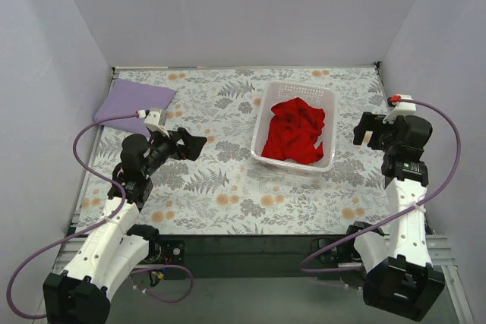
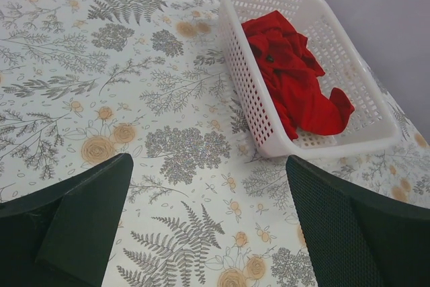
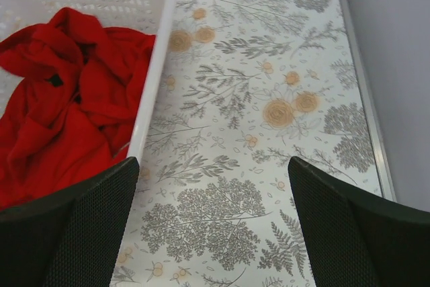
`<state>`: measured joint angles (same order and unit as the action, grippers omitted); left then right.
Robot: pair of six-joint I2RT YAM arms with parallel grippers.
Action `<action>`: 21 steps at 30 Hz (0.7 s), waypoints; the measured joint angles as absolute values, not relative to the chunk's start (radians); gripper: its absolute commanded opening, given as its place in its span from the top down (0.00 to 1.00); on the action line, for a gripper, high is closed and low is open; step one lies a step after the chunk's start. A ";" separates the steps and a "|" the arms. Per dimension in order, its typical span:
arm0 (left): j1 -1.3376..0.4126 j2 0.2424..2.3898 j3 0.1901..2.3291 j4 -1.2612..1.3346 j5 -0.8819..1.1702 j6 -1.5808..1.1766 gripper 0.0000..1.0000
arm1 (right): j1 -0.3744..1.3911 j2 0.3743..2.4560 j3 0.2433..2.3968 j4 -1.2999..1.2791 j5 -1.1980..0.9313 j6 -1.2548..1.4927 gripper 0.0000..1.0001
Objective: Fold and stack the t-shirts
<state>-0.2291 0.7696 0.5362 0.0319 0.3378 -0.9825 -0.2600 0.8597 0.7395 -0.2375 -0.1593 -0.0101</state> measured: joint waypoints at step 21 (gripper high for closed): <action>-0.233 0.820 0.536 0.036 0.385 -0.957 0.02 | 0.163 1.388 1.221 -0.527 -0.536 -0.521 0.02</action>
